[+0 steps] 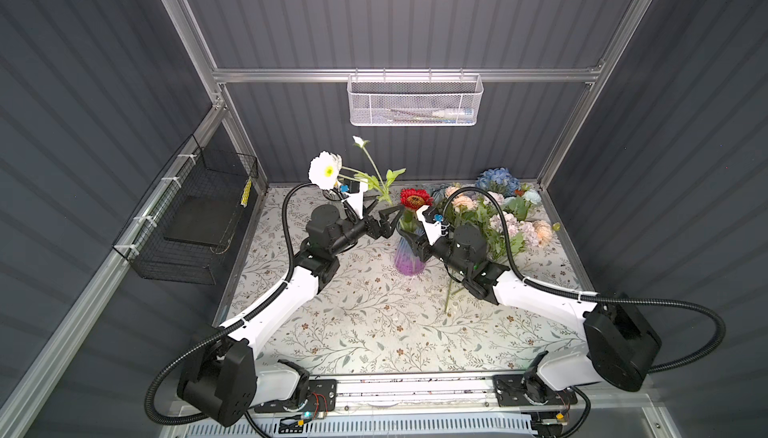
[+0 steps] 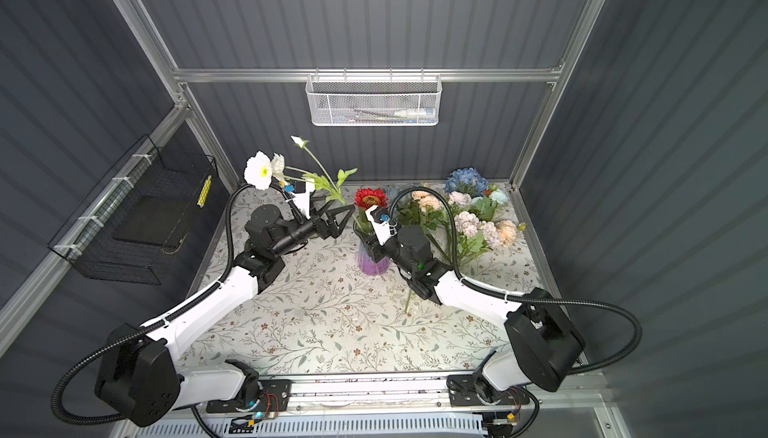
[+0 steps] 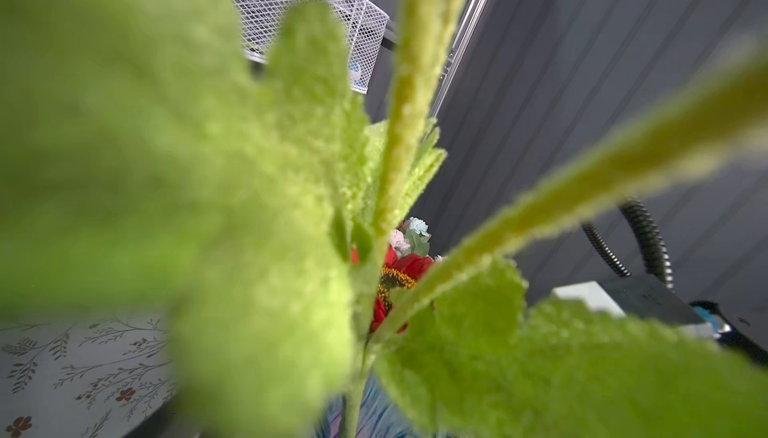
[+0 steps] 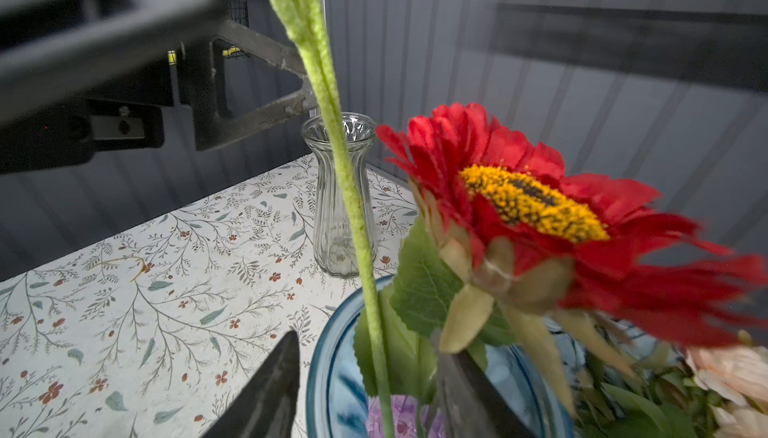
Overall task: Arrange the flowers into the vase
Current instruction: 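Carry the white poppy over the gradient vase and lower its stem, then open the right gripper and move it back to the flower pile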
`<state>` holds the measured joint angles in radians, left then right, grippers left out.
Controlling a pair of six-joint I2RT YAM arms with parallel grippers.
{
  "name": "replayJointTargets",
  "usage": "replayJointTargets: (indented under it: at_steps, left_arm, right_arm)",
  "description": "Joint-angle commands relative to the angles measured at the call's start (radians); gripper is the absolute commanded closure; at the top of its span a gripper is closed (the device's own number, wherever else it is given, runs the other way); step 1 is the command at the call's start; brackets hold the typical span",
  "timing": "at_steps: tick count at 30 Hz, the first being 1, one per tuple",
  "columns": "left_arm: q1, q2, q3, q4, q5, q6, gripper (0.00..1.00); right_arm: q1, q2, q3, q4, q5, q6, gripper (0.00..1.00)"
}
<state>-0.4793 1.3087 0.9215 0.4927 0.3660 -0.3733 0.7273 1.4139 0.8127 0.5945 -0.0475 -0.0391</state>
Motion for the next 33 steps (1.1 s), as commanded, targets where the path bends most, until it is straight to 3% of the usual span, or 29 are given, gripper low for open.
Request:
replayJointTargets:
  at_steps: [1,9,19,24,33]
  left_arm:
    - [-0.008,0.016,0.018,-0.018,-0.002,0.003,0.01]
    - [-0.008,0.013,-0.016,-0.023,-0.016,-0.004,0.01]
    - [-0.008,0.002,-0.04,-0.017,-0.008,-0.018,0.01]
    - [-0.008,-0.028,-0.055,-0.043,-0.02,-0.003,0.01]
    - [-0.008,-0.09,-0.087,-0.091,-0.068,0.016,0.01]
  right_arm:
    - [0.002,-0.072,-0.037,-0.032,0.033,0.013,0.42]
    - [-0.002,-0.262,-0.151,-0.132,0.116,0.074,0.31]
    - [-0.098,-0.425,-0.188,-0.483,0.245,0.25,0.27]
    - [-0.202,-0.413,-0.186,-0.65,0.208,0.408,0.28]
    - [-0.256,-0.241,-0.198,-0.62,0.103,0.537,0.32]
